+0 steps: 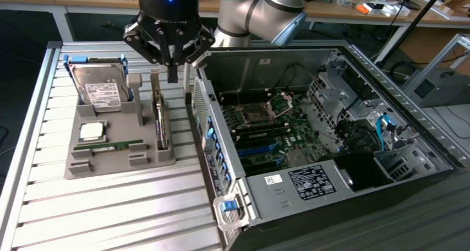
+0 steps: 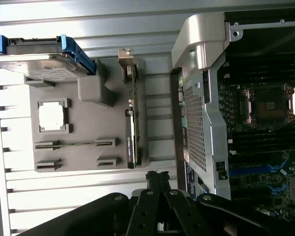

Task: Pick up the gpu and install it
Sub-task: 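Reach for the gpu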

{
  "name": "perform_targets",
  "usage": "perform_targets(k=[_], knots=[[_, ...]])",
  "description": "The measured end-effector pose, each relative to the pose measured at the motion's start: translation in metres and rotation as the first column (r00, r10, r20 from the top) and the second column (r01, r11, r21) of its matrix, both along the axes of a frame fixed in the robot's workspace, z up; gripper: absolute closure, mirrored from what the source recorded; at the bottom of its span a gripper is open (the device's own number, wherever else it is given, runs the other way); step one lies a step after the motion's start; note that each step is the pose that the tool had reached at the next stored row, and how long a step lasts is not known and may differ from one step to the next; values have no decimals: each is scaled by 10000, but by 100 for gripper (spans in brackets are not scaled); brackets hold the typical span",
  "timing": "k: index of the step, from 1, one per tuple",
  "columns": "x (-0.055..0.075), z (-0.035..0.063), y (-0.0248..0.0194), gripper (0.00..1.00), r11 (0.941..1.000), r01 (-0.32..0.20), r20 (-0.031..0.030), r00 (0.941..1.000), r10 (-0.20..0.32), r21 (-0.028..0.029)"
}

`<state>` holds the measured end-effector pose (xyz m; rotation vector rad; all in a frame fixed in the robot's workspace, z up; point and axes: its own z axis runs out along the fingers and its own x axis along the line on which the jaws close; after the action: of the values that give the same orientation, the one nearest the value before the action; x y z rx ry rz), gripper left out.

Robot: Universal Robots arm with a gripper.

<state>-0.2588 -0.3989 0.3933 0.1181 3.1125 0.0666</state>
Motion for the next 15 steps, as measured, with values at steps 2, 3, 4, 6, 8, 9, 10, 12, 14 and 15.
perform_targets(k=[2,3,4,6,8,9,10,12,14,15], knots=[[-13,0,0,89,10000,-1,1,10000,1,1],[-19,0,0,89,10000,0,0,10000,0,0],[-24,0,0,89,10000,0,0,10000,0,0],[-35,0,0,89,10000,0,0,10000,0,0],[-51,0,0,89,10000,-1,0,10000,1,0],[-59,0,0,89,10000,0,0,10000,0,0],[-67,0,0,89,10000,0,0,10000,0,0],[-86,0,0,89,10000,0,0,10000,0,0],[-116,0,0,89,10000,0,0,10000,0,0],[-126,0,0,89,10000,0,1,10000,0,0]])
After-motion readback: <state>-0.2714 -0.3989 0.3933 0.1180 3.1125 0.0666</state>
